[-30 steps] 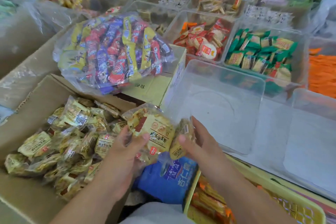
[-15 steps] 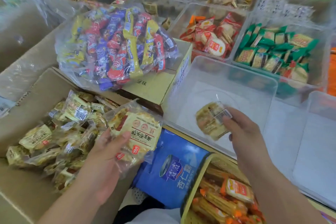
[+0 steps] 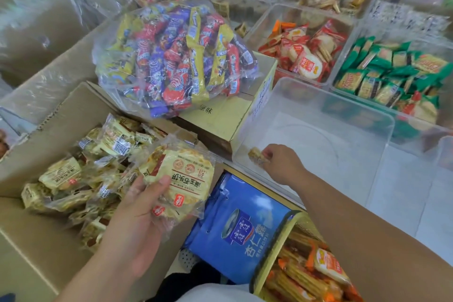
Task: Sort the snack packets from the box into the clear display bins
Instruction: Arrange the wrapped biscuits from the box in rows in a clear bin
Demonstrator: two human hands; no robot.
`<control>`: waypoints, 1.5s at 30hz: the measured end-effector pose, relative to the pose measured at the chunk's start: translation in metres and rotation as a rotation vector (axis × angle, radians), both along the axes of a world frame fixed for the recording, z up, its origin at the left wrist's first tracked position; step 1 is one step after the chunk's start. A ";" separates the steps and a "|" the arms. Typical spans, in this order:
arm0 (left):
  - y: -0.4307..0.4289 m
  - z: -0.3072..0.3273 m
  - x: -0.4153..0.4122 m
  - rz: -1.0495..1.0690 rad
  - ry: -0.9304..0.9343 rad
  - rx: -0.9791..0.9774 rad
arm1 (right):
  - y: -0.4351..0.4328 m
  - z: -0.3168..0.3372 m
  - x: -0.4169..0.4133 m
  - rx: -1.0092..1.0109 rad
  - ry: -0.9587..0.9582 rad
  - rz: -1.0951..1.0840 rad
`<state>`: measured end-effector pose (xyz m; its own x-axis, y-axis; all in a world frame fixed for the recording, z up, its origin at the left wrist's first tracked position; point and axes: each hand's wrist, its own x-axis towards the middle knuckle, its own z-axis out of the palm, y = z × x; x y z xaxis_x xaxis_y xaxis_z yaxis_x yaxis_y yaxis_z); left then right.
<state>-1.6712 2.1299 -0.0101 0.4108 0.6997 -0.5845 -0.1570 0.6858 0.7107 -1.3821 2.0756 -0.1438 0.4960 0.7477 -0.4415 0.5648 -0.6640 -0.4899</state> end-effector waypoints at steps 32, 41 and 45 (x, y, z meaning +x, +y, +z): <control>-0.020 0.003 0.024 -0.052 -0.014 -0.095 | -0.066 0.111 -0.109 0.706 0.049 0.279; -0.023 -0.001 0.026 -0.164 0.056 -0.047 | -0.076 0.105 -0.114 0.614 0.141 0.220; -0.030 0.004 0.030 -0.113 0.041 -0.064 | -0.081 0.106 -0.089 0.607 0.134 0.188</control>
<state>-1.6408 2.1001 -0.0061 0.4601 0.6106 -0.6445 -0.0477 0.7419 0.6688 -1.4714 1.9943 -0.0375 0.3022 0.9525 0.0383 0.5524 -0.1423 -0.8213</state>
